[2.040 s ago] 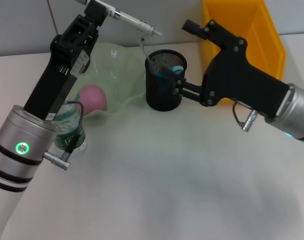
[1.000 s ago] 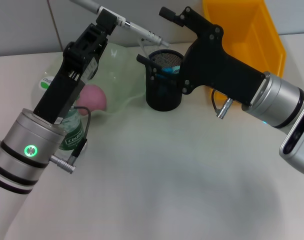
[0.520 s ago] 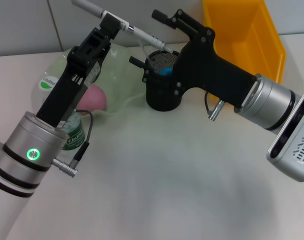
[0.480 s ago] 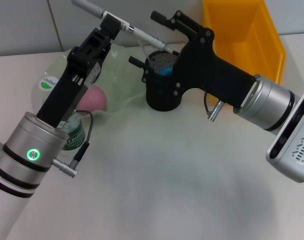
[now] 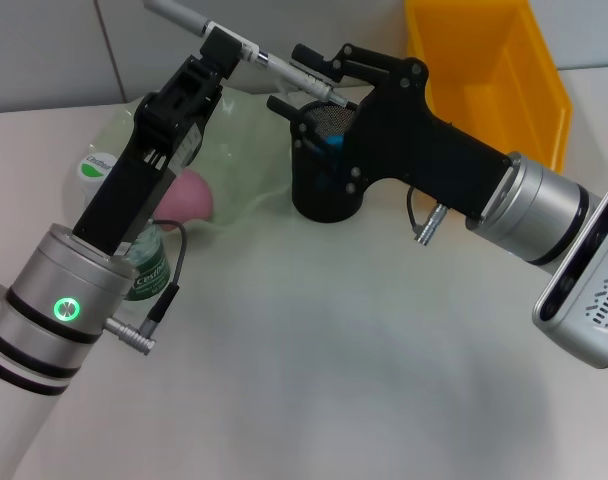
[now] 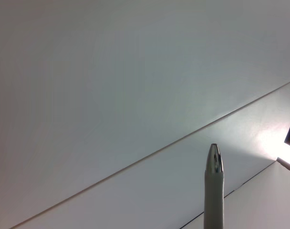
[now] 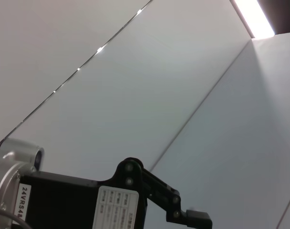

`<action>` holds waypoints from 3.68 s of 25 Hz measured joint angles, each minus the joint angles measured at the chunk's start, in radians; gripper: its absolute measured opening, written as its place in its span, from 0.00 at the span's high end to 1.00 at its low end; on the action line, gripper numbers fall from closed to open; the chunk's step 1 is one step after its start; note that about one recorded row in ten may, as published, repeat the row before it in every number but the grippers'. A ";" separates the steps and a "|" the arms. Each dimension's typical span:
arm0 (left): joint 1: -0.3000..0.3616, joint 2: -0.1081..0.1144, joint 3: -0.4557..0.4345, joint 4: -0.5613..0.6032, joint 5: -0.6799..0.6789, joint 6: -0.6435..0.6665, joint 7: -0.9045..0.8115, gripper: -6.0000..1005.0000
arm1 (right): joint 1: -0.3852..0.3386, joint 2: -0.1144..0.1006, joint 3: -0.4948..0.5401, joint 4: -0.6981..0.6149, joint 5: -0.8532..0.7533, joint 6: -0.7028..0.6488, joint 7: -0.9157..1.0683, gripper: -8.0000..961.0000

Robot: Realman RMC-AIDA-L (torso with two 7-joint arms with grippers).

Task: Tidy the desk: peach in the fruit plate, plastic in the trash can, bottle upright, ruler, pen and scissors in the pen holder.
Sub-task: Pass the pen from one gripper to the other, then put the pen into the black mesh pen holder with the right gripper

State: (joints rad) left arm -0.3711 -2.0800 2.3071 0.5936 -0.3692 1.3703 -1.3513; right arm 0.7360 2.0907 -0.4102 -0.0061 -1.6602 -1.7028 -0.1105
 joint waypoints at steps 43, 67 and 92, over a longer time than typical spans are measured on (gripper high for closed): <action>-0.007 0.000 0.003 -0.001 0.000 0.000 0.001 0.81 | -0.004 0.000 0.017 0.005 0.000 -0.008 0.000 0.84; -0.008 0.002 0.002 -0.007 0.035 0.082 0.097 0.42 | -0.043 -0.005 0.154 0.006 0.002 -0.086 0.076 0.85; -0.097 0.081 -0.595 -0.139 1.181 0.305 0.313 0.28 | -0.174 -0.128 -0.012 -0.731 -0.011 -0.041 1.769 0.85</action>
State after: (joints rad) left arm -0.4680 -1.9995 1.7123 0.4542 0.8119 1.6753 -1.0382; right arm 0.5621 1.9623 -0.4222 -0.7374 -1.6713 -1.7442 1.6586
